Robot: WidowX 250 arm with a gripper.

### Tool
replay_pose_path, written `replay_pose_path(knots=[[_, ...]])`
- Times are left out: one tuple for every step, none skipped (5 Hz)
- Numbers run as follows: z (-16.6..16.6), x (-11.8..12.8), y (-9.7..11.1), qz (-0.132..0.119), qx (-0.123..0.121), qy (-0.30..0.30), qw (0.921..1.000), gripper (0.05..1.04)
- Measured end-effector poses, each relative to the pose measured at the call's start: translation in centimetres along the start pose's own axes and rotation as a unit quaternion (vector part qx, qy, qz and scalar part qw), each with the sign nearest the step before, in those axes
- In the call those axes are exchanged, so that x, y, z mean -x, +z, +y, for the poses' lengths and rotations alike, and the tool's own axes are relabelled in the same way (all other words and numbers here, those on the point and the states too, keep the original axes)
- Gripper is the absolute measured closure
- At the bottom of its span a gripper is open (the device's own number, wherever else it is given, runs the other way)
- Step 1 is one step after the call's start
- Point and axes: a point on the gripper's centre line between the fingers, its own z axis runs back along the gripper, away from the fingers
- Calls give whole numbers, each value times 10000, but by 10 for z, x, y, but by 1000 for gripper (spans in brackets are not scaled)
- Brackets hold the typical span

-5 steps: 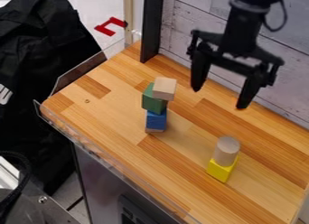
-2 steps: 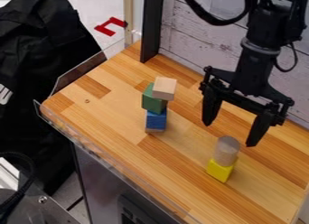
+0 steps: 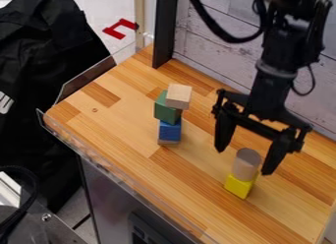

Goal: Move the cylinder from the top of the yellow cube to the top of the tower

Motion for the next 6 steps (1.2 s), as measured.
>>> replay_pose_path(knots=[[2,-4,-13,169,-122,73,9998,84],[2,-7,-21,238,-128,83,9996,84],[0,-11,-22,183,-98,121,9997,134],[-1,-14,-22,78,-46,177,9998,419],[0,-14,-23,77,-8,222,9997,528],[2,-11,-22,176,-16,233,9996,528]])
